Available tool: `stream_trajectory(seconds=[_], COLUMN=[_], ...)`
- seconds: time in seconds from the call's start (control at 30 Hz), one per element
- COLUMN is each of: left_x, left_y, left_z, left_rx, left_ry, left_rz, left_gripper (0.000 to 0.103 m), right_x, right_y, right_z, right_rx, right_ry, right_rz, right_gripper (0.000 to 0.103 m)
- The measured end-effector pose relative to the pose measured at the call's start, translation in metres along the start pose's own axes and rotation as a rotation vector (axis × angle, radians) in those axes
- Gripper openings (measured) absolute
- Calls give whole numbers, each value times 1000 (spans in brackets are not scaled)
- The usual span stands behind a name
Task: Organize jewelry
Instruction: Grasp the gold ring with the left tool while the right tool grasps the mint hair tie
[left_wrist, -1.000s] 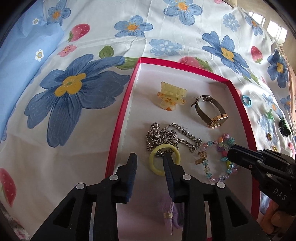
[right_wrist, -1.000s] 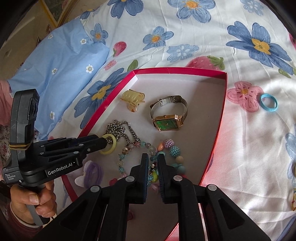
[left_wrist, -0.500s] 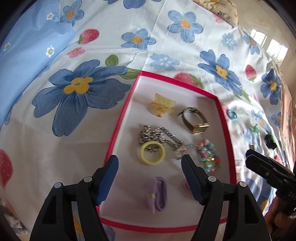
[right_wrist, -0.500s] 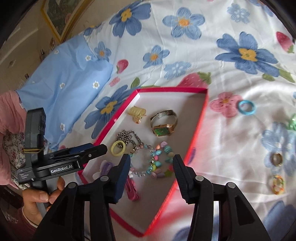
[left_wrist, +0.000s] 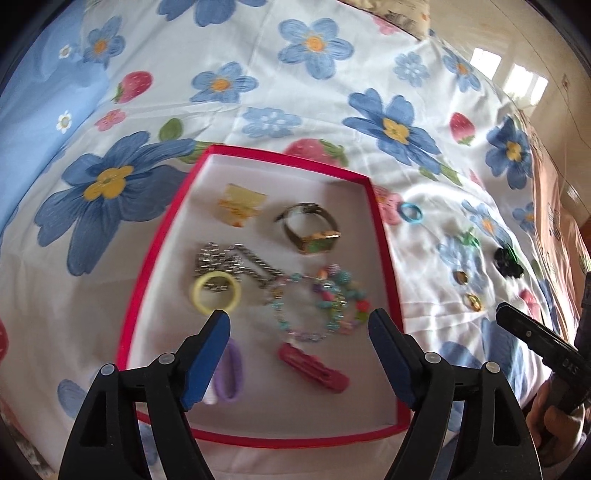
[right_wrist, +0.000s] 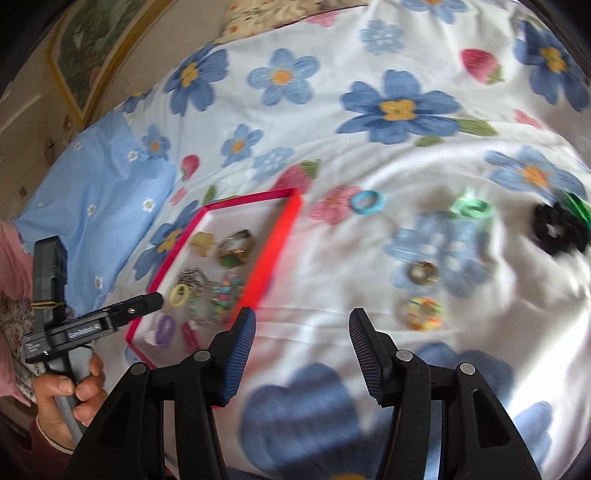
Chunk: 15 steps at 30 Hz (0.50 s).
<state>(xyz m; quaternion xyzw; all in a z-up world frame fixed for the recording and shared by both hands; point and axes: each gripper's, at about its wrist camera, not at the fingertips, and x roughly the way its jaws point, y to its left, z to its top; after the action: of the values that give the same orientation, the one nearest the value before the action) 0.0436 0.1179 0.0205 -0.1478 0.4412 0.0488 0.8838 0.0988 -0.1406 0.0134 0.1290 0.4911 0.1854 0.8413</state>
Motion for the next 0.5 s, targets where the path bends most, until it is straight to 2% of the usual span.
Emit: stream_trajectory(seconds=[0.27, 0.5], left_x=[15, 32], left_y=[-35, -73], left_z=[7, 18], left_rx=[69, 139], left_ry=[26, 36], left_rz=[-28, -50], left_gripper=[78, 78], right_x=[-22, -35], right_y=[-47, -78], right_z=[-10, -6], right_rx=[77, 116], right_ry=[-25, -52], right_rz=[-69, -104], right_gripper=[54, 54])
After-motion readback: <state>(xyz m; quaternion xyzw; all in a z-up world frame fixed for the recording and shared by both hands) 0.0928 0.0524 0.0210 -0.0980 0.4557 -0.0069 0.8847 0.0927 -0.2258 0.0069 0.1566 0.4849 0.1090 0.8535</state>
